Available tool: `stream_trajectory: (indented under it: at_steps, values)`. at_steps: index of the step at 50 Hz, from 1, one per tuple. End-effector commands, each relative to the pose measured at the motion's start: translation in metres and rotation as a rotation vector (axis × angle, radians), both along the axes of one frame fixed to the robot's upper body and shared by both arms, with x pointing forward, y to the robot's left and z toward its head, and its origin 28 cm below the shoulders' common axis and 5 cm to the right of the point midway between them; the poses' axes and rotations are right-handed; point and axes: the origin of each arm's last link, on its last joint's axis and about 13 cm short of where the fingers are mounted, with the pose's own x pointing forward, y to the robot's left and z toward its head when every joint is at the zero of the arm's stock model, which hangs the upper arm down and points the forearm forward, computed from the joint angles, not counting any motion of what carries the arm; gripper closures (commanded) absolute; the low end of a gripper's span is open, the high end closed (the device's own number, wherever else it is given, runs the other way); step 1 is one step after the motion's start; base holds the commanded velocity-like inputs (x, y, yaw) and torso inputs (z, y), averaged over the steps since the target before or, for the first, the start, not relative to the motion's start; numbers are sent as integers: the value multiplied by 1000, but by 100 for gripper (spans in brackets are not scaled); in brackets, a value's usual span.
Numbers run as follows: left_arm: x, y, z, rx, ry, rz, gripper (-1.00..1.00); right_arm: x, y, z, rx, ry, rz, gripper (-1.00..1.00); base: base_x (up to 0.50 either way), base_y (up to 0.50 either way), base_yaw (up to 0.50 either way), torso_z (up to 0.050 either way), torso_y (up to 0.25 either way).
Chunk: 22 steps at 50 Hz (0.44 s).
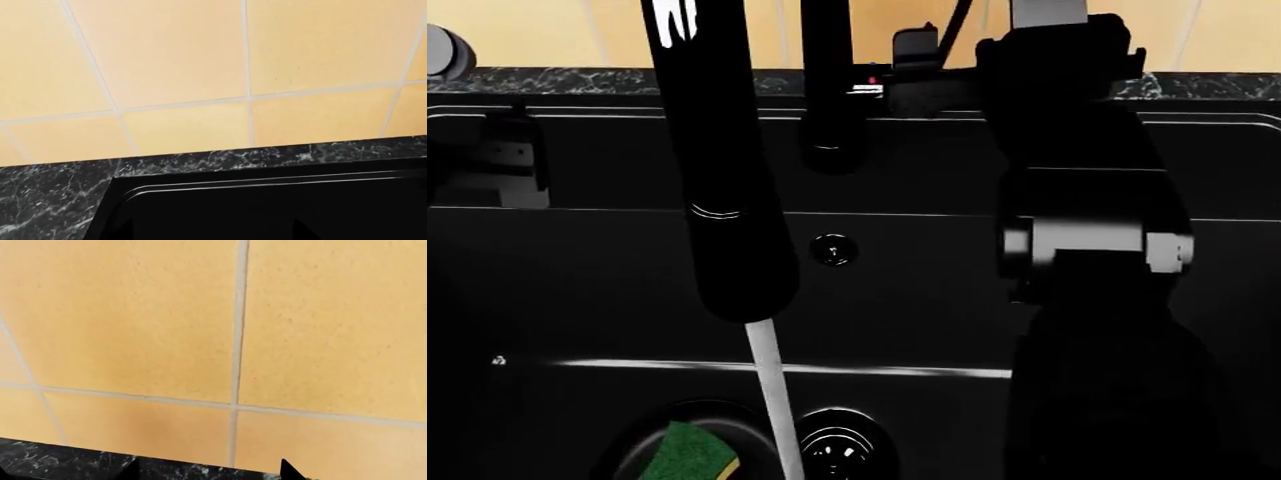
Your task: Pick the pan and sponge and place them into the sink. Then turn on the water.
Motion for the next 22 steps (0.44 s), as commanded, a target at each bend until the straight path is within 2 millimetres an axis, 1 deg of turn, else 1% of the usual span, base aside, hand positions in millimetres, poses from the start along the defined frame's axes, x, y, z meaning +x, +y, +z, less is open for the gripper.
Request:
stream_trajectory:
  at_steps: [1, 11, 22]
  values:
    - [1, 0, 0, -31, -6, -45, -100, -1, -6, -4, 0, 16, -30, -100, 0, 0, 0, 0, 0]
    - [1, 1, -1, -37, -7, -43, -100, -1, -13, -5, 3, 19, -56, -100, 0, 0, 0, 0, 0]
    - [1, 3, -3, -35, 2, -39, -100, -1, -15, -5, 44, 9, -49, -100, 0, 0, 0, 0, 0]
